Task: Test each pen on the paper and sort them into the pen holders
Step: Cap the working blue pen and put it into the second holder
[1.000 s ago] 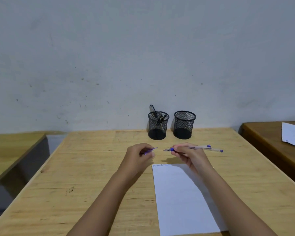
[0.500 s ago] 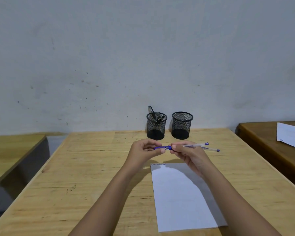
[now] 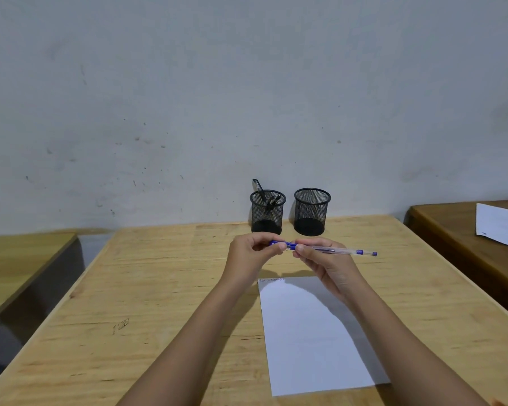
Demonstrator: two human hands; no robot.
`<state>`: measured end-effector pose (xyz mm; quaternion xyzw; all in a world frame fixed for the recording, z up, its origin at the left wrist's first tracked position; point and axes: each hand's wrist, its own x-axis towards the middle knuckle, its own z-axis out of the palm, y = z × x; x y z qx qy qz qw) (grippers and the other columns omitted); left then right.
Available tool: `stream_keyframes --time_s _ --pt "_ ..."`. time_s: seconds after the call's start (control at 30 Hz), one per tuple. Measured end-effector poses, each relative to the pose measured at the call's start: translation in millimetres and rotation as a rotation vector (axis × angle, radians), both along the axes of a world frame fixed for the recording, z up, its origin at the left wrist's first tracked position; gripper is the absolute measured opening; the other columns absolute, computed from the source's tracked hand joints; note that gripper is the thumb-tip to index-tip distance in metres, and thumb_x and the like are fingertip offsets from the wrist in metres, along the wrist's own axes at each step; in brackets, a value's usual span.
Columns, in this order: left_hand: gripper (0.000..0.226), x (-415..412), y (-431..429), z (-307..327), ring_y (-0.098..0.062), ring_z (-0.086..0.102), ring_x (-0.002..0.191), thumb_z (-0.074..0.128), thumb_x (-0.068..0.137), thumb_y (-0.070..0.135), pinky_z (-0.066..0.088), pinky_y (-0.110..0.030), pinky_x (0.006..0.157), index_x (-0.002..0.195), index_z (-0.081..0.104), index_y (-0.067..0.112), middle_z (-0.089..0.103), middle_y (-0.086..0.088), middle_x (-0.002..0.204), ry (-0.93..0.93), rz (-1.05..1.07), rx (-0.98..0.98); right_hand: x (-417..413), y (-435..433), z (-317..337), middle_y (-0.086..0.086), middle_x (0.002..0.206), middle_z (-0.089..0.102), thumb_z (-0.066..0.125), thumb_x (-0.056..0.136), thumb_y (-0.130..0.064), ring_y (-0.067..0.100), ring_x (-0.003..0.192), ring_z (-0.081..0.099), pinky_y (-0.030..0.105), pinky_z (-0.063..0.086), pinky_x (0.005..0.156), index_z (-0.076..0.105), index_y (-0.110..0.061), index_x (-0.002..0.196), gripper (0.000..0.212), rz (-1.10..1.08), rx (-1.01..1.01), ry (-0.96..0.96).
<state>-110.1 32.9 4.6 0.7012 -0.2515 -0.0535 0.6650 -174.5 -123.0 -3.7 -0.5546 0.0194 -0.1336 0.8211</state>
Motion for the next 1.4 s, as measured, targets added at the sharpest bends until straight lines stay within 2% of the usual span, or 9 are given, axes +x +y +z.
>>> stream_keyframes --time_s 0.2,0.4,0.6,0.73,0.87,1.0,1.17,1.27,1.4 --pt "0.007 0 -11 -8 -0.012 0.064 0.072 0.072 0.078 0.009 0.053 -0.031 0.08 0.084 0.074 0.012 0.068 -0.004 0.07 0.021 0.005 0.01 1 -10 -6 0.01 0.072 0.074 0.082 0.048 -0.015 0.017 0.065 0.07 0.019 0.055 0.065 0.075 -0.008 0.071 0.026 -0.018 -0.016 0.006" --pt "0.013 1 -36 -11 -0.009 0.065 0.07 0.072 0.077 0.007 0.054 -0.028 0.079 0.078 0.073 0.02 0.07 0.003 0.067 0.053 -0.014 -0.017 -1 -32 -8 0.011 0.071 0.073 0.074 0.058 -0.004 0.016 0.063 0.07 0.018 0.055 0.063 0.074 -0.006 0.071 0.013 -0.06 -0.011 0.015" --pt "0.011 0 -57 -6 -0.004 0.063 0.068 0.071 0.079 0.007 0.051 -0.016 0.072 0.089 0.074 0.004 0.069 -0.002 0.07 0.007 -0.052 -0.045 -1 -52 -4 0.011 0.073 0.074 0.092 0.038 -0.025 0.015 0.065 0.07 0.017 0.055 0.064 0.075 -0.007 0.073 0.043 -0.044 0.039 -0.02" --pt "0.012 10 -60 5 -0.004 0.06 0.069 0.073 0.077 0.005 0.048 -0.011 0.068 0.089 0.073 0.002 0.068 -0.003 0.074 -0.015 -0.093 0.017 -3 -58 2 0.01 0.077 0.075 0.075 0.062 -0.008 0.015 0.068 0.071 0.016 0.054 0.065 0.074 -0.007 0.078 0.016 -0.057 0.049 0.014" --pt "0.011 28 -50 13 -0.003 0.061 0.066 0.073 0.075 0.003 0.048 -0.011 0.067 0.086 0.073 0.007 0.068 -0.002 0.072 0.015 -0.047 0.014 -7 -78 9 0.01 0.088 0.075 0.067 0.07 -0.005 0.016 0.079 0.072 0.016 0.055 0.069 0.068 0.001 0.095 0.026 -0.143 0.049 0.025" --pt "0.011 40 -46 23 -0.016 0.062 0.074 0.075 0.075 0.008 0.048 -0.025 0.075 0.081 0.073 0.017 0.069 -0.007 0.076 -0.022 -0.038 0.097 -12 -94 5 0.005 0.081 0.076 0.074 0.069 0.002 0.014 0.078 0.071 0.018 0.056 0.074 0.074 -0.005 0.086 0.018 -0.212 -0.32 0.091" --pt "0.015 44 -69 41 -0.011 0.058 0.065 0.076 0.074 0.008 0.042 -0.02 0.063 0.085 0.073 0.017 0.069 0.0 0.072 -0.121 -0.062 0.115 -7 -93 8 -0.004 0.075 0.074 0.078 0.069 -0.002 0.007 0.07 0.071 0.018 0.055 0.068 0.074 -0.018 0.079 0.019 -0.212 -0.805 0.157" --pt "0.016 44 -87 55 -0.007 0.066 0.071 0.074 0.076 0.008 0.052 -0.017 0.068 0.091 0.072 0.012 0.071 -0.004 0.079 -0.168 -0.077 0.072 -2 -92 10 -0.002 0.073 0.072 0.076 0.071 0.0 0.003 0.064 0.068 0.02 0.057 0.062 0.07 -0.022 0.079 0.024 -0.233 -0.861 0.134" --pt "0.01 49 -110 55 -0.013 0.07 0.086 0.071 0.081 0.027 0.054 -0.029 0.087 0.089 0.071 0.02 0.073 -0.002 0.086 -0.132 -0.104 -0.006 17 -100 8 0.009 0.078 0.071 0.073 0.072 0.002 0.004 0.065 0.065 0.019 0.054 0.064 0.068 -0.013 0.081 0.018 -0.409 -0.771 0.09"
